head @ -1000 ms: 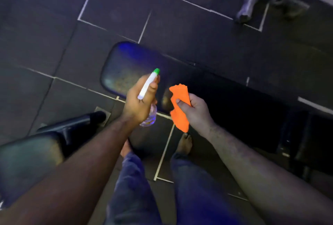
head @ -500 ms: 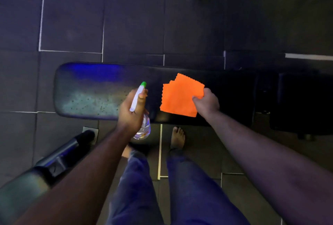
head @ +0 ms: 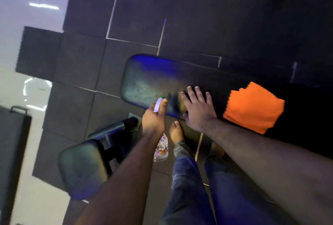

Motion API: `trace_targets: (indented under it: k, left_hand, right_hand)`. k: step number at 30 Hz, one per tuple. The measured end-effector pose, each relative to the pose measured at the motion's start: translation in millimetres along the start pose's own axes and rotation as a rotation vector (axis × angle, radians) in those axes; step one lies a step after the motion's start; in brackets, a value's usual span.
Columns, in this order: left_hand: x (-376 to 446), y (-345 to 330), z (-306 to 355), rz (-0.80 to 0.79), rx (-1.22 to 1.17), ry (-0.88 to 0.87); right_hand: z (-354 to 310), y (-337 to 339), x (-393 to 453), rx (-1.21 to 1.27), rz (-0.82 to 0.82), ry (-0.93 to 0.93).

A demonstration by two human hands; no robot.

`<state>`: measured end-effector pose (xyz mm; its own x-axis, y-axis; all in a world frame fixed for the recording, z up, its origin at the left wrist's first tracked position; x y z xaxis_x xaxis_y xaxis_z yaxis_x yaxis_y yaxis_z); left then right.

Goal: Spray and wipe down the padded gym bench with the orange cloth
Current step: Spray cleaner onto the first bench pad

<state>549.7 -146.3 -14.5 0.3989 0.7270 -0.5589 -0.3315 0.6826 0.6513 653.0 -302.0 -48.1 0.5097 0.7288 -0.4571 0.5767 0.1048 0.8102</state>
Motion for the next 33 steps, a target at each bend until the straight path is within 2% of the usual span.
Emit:
trace_targets:
  k: [2, 5, 7, 11, 16, 20, 24, 28, 33]
  left_hand:
    - [23.0, 30.8, -24.9, 0.075, -0.071, 0.114]
    - [54.1, 58.3, -49.6, 0.103, -0.069, 0.223]
    - [74.0, 68.1, -60.5, 0.091, -0.039, 0.267]
    - [112.2, 71.0, -72.0, 0.025, 0.099, 0.319]
    - [152.6, 79.1, -34.5, 0.053, 0.109, 0.239]
    - [185.6, 73.8, 18.7, -0.031, 0.1, 0.117]
    - [195.5, 62.7, 49.2, -0.088, 0.16, 0.107]
    - [167.4, 63.4, 40.1, -0.134, 0.232, 0.101]
    - [108.9, 57.1, -8.2, -0.17, 0.339, 0.1]
  right_hand:
    - [-20.5, -4.3, 25.9, -0.067, -0.029, 0.009]
    - [-22.0, -16.5, 50.0, -0.099, -0.09, -0.147]
    - [-16.5, -26.4, 55.7, -0.091, -0.116, -0.214]
    - [-10.3, -33.7, 55.8, -0.15, -0.114, -0.203]
    - [-9.9, -32.5, 56.4, -0.167, -0.079, -0.205]
    - [-8.3, -34.6, 56.1, -0.175, -0.07, -0.199]
    - [-7.3, -33.8, 53.8, -0.161, -0.062, -0.179]
    - [-7.5, -27.8, 50.2, -0.148, -0.047, -0.158]
    - [1.7, -23.6, 35.9, -0.136, -0.002, -0.11]
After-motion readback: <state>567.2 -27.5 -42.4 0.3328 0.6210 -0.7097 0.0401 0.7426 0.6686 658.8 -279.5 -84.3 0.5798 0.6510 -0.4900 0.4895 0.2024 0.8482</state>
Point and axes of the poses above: each hand's wrist, its own x-axis towards the middle knuckle, its own y-axis out of the back of the hand, z = x × y, the point moved 7 cm from there along x, towards the middle knuckle, and after that the axes turned 9 degrees about y, right-handed, at the moved point
